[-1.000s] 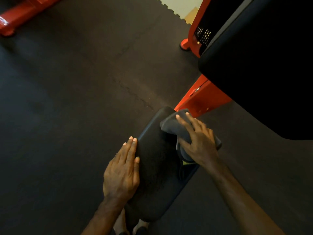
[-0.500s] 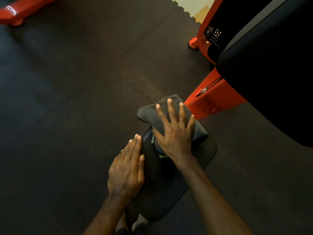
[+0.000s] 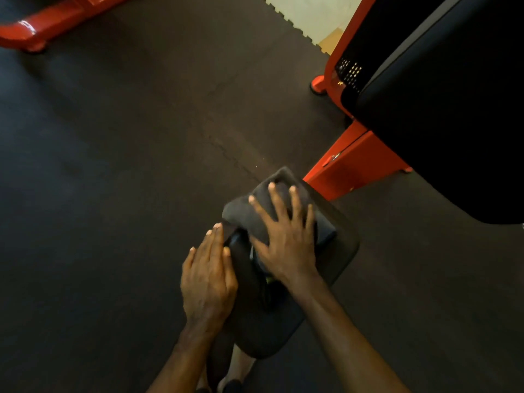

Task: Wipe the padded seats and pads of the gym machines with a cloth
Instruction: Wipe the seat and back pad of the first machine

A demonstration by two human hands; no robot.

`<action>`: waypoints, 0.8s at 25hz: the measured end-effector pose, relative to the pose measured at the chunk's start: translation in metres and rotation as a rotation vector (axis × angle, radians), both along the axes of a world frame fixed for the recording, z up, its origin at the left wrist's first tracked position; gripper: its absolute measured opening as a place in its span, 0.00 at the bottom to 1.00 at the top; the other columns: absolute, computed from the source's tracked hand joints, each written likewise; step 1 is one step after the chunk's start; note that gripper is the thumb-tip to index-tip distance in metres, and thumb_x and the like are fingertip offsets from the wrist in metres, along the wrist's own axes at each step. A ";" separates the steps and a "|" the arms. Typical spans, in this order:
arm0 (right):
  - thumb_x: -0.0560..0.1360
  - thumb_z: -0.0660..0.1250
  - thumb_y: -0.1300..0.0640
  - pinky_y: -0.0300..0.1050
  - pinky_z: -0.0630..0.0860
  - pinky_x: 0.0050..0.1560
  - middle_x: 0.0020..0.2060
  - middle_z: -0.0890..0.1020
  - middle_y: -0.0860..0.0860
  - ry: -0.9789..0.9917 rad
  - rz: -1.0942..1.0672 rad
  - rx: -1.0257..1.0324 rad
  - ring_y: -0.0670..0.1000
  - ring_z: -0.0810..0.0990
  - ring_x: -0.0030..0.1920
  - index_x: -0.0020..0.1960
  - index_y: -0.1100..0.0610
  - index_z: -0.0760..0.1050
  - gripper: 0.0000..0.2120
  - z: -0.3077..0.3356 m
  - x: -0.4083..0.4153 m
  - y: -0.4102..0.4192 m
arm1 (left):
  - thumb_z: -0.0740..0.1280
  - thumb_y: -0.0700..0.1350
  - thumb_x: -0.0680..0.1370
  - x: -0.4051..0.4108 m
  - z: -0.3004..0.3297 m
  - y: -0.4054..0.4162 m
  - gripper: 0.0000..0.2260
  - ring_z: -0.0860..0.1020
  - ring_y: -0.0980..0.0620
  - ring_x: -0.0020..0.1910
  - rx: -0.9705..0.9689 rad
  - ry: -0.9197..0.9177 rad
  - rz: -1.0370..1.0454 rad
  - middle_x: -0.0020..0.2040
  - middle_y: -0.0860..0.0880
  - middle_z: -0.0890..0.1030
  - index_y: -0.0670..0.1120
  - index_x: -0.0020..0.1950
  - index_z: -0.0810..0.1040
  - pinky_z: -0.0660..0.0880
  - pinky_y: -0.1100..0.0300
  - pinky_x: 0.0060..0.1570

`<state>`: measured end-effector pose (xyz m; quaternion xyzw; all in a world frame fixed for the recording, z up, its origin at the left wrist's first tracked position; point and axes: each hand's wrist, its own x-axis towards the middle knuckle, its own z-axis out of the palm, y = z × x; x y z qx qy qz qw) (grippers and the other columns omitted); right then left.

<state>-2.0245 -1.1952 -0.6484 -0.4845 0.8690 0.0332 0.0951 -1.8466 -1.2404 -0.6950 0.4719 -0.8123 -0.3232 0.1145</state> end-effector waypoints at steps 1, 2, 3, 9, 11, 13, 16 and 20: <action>0.77 0.57 0.33 0.74 0.56 0.76 0.86 0.46 0.47 -0.011 0.062 -0.019 0.61 0.46 0.84 0.84 0.36 0.49 0.38 0.001 0.012 0.026 | 0.51 0.54 0.87 0.003 0.003 0.002 0.25 0.65 0.52 0.81 0.061 0.030 0.063 0.81 0.50 0.69 0.49 0.83 0.64 0.66 0.41 0.77; 0.77 0.57 0.34 0.71 0.58 0.77 0.86 0.46 0.47 -0.031 0.095 -0.039 0.60 0.45 0.85 0.85 0.38 0.49 0.38 0.005 0.022 0.052 | 0.50 0.55 0.87 0.007 0.005 0.004 0.25 0.63 0.53 0.82 0.096 0.049 0.082 0.82 0.51 0.68 0.49 0.84 0.63 0.67 0.39 0.77; 0.78 0.57 0.35 0.71 0.57 0.77 0.86 0.46 0.47 -0.020 0.093 -0.050 0.59 0.45 0.85 0.85 0.39 0.49 0.38 0.004 0.024 0.066 | 0.50 0.56 0.87 0.011 0.007 0.008 0.25 0.62 0.53 0.82 0.099 0.054 0.054 0.82 0.51 0.67 0.49 0.84 0.62 0.66 0.39 0.77; 0.79 0.59 0.37 0.69 0.53 0.80 0.86 0.51 0.49 -0.006 -0.063 -0.109 0.59 0.47 0.85 0.85 0.45 0.55 0.36 -0.009 0.035 0.004 | 0.56 0.50 0.87 0.017 -0.001 0.012 0.23 0.64 0.55 0.81 0.025 0.071 -0.056 0.81 0.50 0.69 0.49 0.82 0.67 0.67 0.50 0.74; 0.79 0.58 0.38 0.68 0.55 0.80 0.86 0.48 0.49 -0.037 0.060 -0.100 0.57 0.45 0.85 0.86 0.47 0.53 0.38 -0.008 0.043 0.047 | 0.55 0.50 0.86 0.019 0.002 0.012 0.22 0.64 0.58 0.80 0.073 0.119 -0.048 0.80 0.50 0.70 0.49 0.82 0.67 0.69 0.49 0.74; 0.79 0.57 0.39 0.68 0.58 0.79 0.86 0.47 0.49 -0.025 0.062 -0.092 0.56 0.44 0.85 0.86 0.48 0.52 0.38 -0.004 0.034 0.082 | 0.53 0.52 0.87 0.020 0.008 0.011 0.24 0.64 0.56 0.81 0.073 0.115 -0.074 0.82 0.52 0.67 0.51 0.83 0.65 0.69 0.51 0.73; 0.81 0.53 0.37 0.68 0.53 0.81 0.86 0.47 0.51 -0.020 -0.145 -0.081 0.57 0.43 0.85 0.86 0.49 0.51 0.36 -0.007 0.014 0.044 | 0.53 0.52 0.87 0.015 0.001 0.011 0.24 0.66 0.53 0.80 0.021 0.079 -0.080 0.82 0.52 0.67 0.50 0.83 0.64 0.70 0.52 0.71; 0.80 0.58 0.41 0.67 0.54 0.81 0.86 0.47 0.50 -0.034 0.003 -0.095 0.56 0.43 0.85 0.86 0.50 0.52 0.38 -0.006 0.041 0.069 | 0.54 0.51 0.87 0.018 -0.001 0.011 0.23 0.68 0.53 0.79 0.034 0.096 -0.069 0.81 0.52 0.68 0.51 0.83 0.64 0.73 0.48 0.72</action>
